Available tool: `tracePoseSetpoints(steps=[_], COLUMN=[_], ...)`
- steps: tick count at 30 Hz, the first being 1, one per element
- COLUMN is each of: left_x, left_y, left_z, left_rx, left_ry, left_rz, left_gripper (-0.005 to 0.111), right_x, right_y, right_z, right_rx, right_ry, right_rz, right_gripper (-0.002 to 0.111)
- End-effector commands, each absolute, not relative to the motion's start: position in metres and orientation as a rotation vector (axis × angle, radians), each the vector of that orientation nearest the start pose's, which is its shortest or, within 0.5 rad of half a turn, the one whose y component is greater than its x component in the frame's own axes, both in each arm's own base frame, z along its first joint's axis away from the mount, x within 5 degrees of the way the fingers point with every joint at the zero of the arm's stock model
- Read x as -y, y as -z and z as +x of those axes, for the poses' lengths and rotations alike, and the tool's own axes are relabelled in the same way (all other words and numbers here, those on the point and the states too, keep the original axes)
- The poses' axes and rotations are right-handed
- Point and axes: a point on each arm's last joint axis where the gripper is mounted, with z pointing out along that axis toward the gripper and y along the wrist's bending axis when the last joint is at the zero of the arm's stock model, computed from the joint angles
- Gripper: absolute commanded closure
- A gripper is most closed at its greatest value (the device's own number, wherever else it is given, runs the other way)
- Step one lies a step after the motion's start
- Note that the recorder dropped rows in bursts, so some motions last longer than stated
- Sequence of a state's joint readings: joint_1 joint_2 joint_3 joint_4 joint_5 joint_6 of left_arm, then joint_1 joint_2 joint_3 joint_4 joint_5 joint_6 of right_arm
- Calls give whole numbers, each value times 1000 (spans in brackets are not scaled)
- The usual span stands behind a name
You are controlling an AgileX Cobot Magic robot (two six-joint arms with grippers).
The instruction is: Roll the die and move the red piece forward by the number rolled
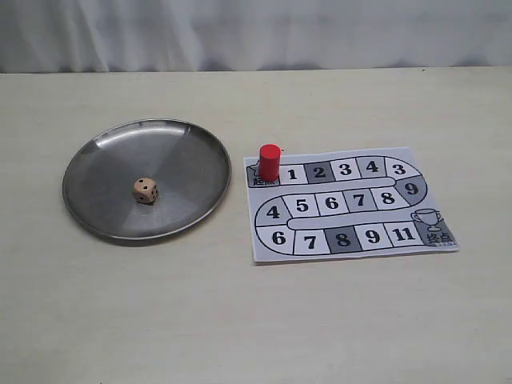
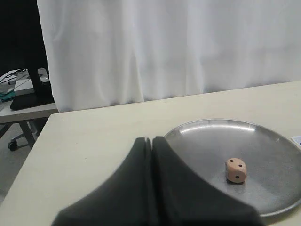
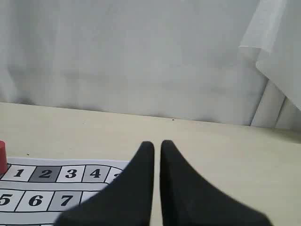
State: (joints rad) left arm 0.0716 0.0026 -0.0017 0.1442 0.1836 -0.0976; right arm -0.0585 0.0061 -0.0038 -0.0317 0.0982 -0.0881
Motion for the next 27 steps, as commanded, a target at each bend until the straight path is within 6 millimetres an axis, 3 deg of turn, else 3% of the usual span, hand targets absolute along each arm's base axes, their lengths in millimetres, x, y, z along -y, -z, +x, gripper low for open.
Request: tracePoseSetpoints(steps=[1,27], left_x=[-6,-6], left_y=[-198,-198], left_z=[56,56], left_rx=[-1656,-1656], left_ry=[-110,-110], left_rz=[-45,-45], left_gripper=[107,107], right_x=[4,4], right_y=[-204,-206], right_z=[56,56], right_rx=[-1587,-1559], right_ry=[156,162], right_rz=[-45,-51], right_gripper=[104,104])
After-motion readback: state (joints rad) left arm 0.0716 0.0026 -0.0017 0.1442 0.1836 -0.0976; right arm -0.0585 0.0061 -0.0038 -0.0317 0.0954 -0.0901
